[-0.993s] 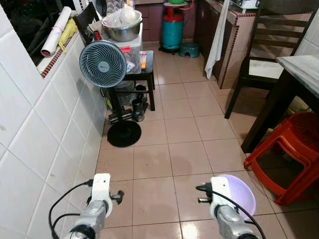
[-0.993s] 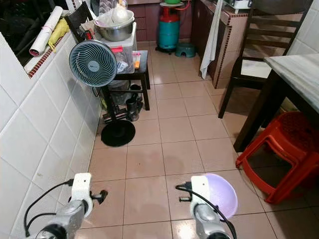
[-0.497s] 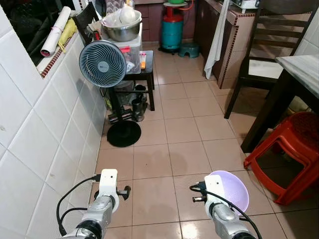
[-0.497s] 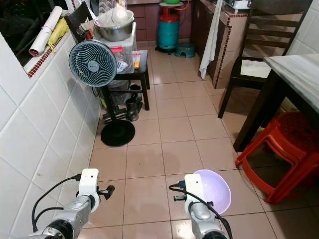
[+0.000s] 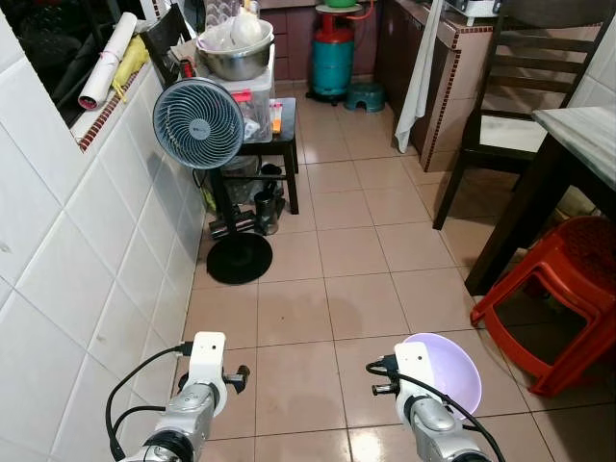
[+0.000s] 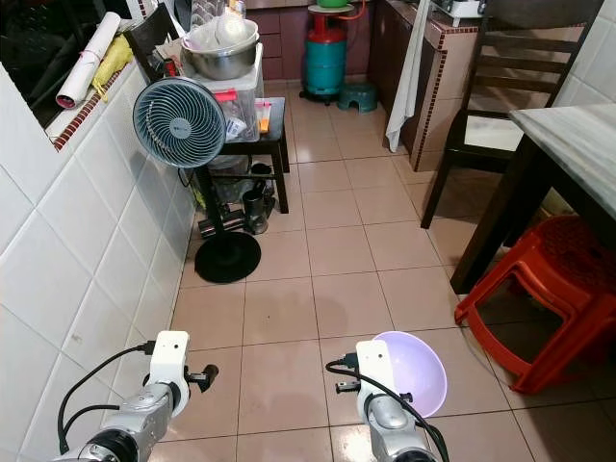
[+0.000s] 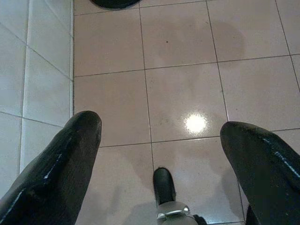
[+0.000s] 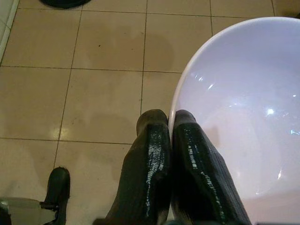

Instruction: Setting the table

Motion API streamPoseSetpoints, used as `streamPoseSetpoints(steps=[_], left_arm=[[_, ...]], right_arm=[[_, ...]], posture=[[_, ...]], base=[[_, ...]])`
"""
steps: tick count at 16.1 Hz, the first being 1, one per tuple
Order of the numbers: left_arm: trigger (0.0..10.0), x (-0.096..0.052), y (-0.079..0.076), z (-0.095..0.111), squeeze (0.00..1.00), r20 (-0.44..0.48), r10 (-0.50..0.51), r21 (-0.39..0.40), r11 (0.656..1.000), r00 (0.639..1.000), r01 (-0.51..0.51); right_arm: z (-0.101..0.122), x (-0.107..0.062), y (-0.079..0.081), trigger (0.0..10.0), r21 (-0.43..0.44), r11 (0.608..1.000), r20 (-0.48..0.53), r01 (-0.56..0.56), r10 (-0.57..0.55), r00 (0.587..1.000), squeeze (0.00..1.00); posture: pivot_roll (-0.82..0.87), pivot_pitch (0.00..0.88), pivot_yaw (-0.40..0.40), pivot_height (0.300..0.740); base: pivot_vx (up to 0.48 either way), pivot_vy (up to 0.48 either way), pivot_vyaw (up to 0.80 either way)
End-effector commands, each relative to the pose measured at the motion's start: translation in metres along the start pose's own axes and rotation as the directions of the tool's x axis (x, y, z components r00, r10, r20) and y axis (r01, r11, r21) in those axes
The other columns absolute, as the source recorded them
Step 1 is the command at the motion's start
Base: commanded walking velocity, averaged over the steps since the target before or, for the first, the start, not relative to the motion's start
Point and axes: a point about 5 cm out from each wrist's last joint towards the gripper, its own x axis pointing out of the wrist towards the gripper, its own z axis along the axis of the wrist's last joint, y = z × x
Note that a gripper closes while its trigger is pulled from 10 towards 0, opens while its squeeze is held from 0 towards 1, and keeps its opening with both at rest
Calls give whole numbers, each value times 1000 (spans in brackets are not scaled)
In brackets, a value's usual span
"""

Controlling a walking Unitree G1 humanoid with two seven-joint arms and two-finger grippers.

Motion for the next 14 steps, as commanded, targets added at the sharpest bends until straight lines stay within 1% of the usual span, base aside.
streamPoseSetpoints(steps=[1, 5, 7, 8, 9, 10, 11, 12, 14], left_arm=[[10000, 0, 4, -1, 0, -1, 13, 8, 1000, 1000, -13], [10000, 0, 2, 4, 0, 19, 9, -11, 1000, 1000, -9], [10000, 1, 0, 11, 0, 45, 5, -33, 999, 999, -4], [10000, 2, -2, 20, 0, 76, -15, -23, 1000, 997, 16], [10000, 3, -5, 33, 0, 128, -38, -24, 999, 991, 41], [10000, 3, -6, 53, 0, 210, -64, -34, 997, 976, 73], [10000, 3, -5, 64, 0, 254, -73, -47, 995, 964, 87], [10000, 2, -3, 67, 0, 274, -65, -37, 996, 960, 78], [10000, 0, -2, 81, 0, 352, -65, -13, 997, 934, 75]], right_arm=[[2, 0, 2, 10000, -5, 1000, 11, -9, 9, 1000, 0], [8, 2, -1, 10000, 19, 1000, 32, 1, -1, 999, 0], [15, 3, -3, 10000, 12, 1000, 60, 6, -6, 998, 0], [21, 4, -4, 10000, -9, 1000, 90, 5, -4, 996, 0], [30, 4, -5, 10000, -26, 1000, 138, 8, -4, 990, 0], [43, 4, -11, 10000, -13, 1000, 215, 26, -23, 976, 0], [49, 4, -17, 10000, 19, 999, 250, 35, -39, 967, 0], [51, 3, -21, 10000, 31, 998, 267, 52, -59, 962, 0], [61, 1, -30, 10000, 63, 995, 327, 79, -95, 940, 0]], posture=[[-51, 0, 43, 740], [-52, 0, 42, 740], [-53, 0, 37, 740], [-54, 0, 36, 740], [-54, 0, 35, 740], [-54, 0, 34, 740], [-55, 0, 34, 740], [-55, 0, 34, 740], [-54, 0, 32, 740]], base=[[0, 0, 0], [0, 0, 0], [0, 0, 0], [0, 0, 0], [0, 0, 0], [0, 0, 0], [0, 0, 0], [0, 0, 0], [0, 0, 0]])
